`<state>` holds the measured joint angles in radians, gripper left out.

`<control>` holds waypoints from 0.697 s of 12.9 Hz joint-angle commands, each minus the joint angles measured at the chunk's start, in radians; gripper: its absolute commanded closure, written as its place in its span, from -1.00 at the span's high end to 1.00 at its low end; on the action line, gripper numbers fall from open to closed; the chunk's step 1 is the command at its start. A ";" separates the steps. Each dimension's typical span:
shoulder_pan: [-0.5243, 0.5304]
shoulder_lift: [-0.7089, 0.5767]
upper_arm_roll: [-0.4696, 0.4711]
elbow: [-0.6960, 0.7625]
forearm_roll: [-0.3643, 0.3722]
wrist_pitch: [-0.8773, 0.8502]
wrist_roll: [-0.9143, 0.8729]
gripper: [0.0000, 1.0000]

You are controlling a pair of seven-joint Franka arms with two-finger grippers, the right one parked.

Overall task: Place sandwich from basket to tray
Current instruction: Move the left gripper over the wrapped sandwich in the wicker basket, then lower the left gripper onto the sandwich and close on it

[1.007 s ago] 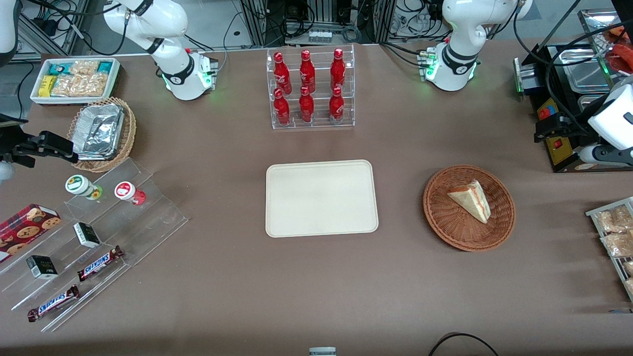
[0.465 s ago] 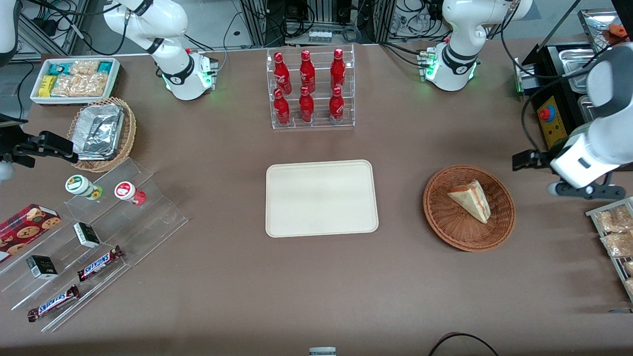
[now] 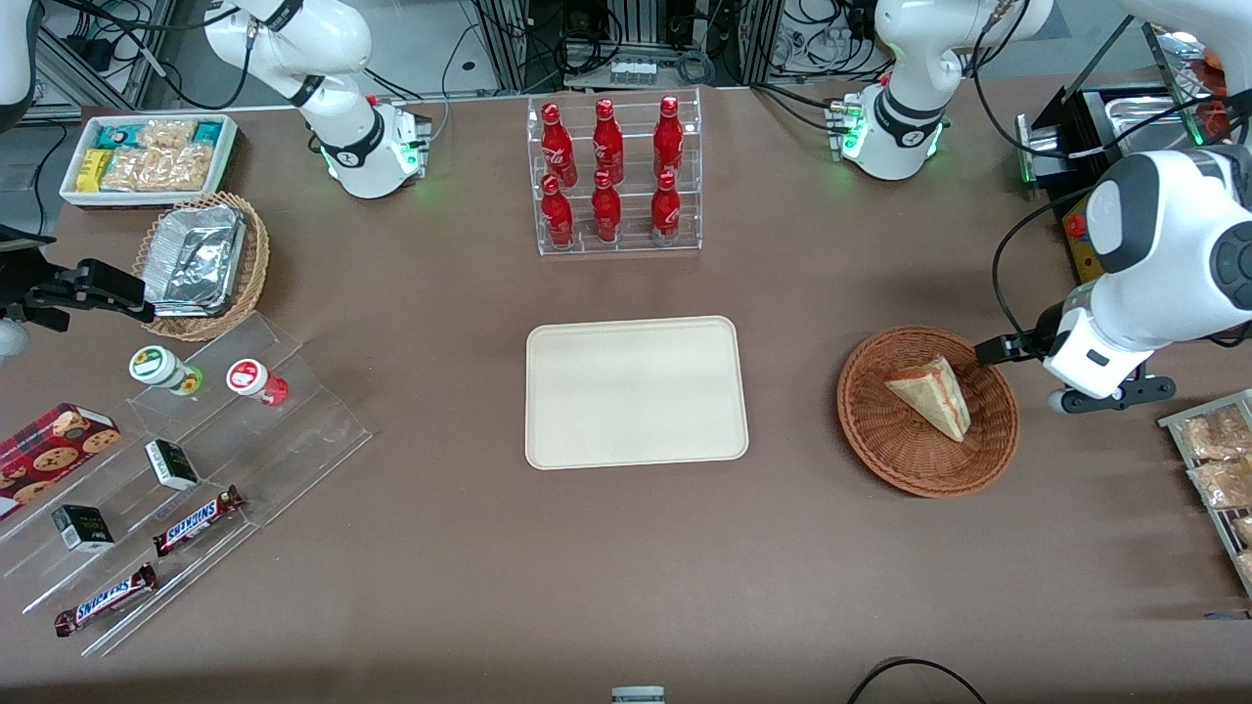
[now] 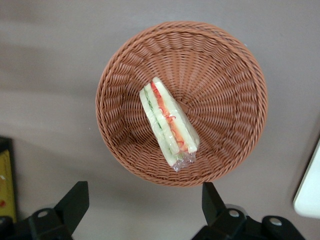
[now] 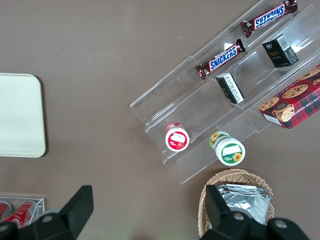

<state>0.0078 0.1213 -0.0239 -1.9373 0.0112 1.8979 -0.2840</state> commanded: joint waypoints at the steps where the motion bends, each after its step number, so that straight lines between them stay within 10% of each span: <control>1: -0.015 -0.029 -0.010 -0.064 0.009 0.052 -0.226 1.00; 9: -0.043 -0.081 -0.011 -0.287 0.010 0.335 -0.451 1.00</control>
<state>-0.0201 0.0778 -0.0345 -2.1756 0.0112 2.1961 -0.6723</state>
